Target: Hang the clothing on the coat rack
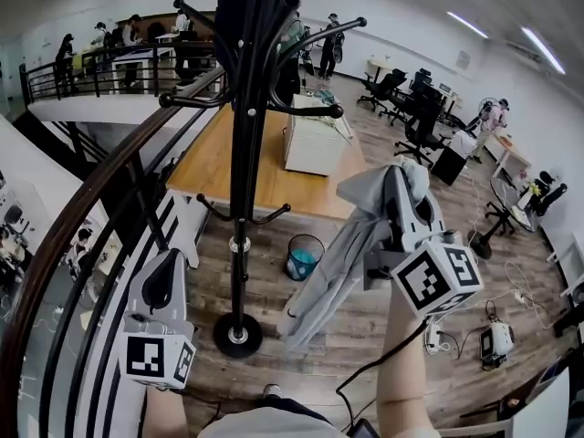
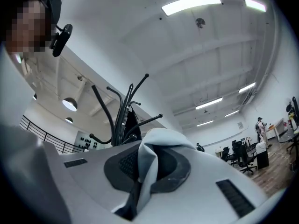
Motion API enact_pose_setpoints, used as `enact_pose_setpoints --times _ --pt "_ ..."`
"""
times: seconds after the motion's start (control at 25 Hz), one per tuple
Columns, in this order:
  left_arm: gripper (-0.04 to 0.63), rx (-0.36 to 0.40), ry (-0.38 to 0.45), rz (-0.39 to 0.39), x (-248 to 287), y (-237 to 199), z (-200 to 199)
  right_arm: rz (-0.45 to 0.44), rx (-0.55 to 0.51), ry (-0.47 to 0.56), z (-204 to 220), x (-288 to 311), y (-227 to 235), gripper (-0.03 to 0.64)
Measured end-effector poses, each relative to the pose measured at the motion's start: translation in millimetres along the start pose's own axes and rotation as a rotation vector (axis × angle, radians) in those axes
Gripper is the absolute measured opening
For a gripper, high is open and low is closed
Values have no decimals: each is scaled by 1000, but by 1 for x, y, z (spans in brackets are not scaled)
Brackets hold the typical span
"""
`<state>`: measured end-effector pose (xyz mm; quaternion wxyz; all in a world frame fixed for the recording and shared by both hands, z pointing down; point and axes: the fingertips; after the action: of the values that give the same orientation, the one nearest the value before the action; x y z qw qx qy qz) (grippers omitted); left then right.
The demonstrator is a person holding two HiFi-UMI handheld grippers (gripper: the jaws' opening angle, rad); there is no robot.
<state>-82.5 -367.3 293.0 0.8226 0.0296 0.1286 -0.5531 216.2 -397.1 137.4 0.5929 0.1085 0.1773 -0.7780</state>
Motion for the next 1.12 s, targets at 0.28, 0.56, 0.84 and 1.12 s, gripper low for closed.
enact_pose_setpoints --times 0.28,0.56,0.84,1.12 --pt "9 15 3 -27 4 -8 -3 -30 18 9 -15 54 17 8" --pt "9 27 0 -68 4 -12 -9 -43 71 21 -38 96 36 8" --pt "9 36 -5 -110 -5 -19 -8 -56 80 47 -53 122 35 8" --pt "9 40 -6 -144 -16 -28 -12 -93 55 90 -78 135 12 8"
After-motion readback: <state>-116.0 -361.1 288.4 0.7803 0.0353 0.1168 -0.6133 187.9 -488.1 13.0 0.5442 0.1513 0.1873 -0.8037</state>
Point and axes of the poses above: the fingertips, and each gripper's own axes: x forward along the fingers, y to its right, z out of its underside, and after that the axes turned 10 degrees about -x, right-handed
